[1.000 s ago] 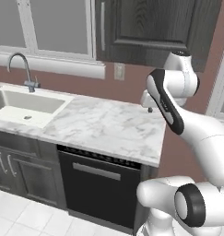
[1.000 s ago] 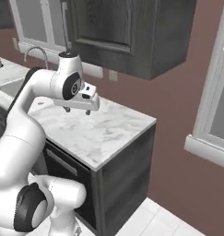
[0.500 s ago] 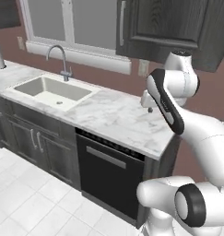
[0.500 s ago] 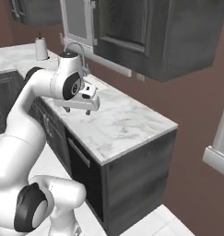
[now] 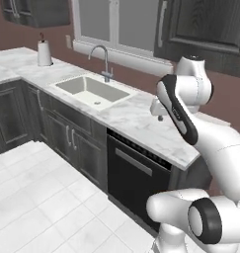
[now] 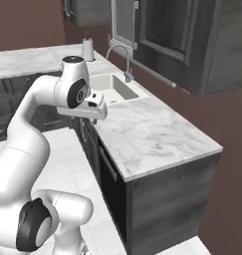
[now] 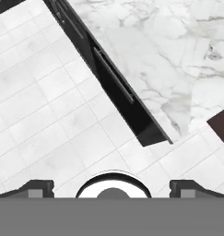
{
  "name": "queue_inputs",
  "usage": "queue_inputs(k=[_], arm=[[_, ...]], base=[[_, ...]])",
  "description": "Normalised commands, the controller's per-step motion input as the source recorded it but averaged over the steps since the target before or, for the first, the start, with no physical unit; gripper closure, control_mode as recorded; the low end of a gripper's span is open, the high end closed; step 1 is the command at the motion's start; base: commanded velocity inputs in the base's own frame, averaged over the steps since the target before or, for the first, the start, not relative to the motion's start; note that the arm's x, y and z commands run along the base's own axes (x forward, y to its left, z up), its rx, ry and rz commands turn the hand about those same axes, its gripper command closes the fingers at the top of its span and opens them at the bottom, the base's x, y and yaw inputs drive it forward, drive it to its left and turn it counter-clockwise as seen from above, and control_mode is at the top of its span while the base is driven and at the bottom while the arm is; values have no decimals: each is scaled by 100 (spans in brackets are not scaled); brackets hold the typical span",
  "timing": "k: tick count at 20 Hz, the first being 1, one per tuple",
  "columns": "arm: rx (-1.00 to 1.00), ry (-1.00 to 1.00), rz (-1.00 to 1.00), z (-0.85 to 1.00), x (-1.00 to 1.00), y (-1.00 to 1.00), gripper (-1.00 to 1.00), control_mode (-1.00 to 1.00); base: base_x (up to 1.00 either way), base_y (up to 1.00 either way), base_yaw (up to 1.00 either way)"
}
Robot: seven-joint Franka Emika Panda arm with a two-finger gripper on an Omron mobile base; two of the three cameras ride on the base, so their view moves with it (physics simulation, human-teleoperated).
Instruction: Open the dishwasher door and pull out the top rack.
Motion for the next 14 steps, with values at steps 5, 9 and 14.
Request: queue_inputs(k=[5, 9, 14], arm=[[0, 0, 0, 0, 0, 0, -100, 100], [0, 0, 0, 0, 0, 0, -100, 100], [0, 0, 0, 0, 0, 0, -100, 100]], base=[[0, -35, 34], [0, -26, 20], [0, -16, 3]])
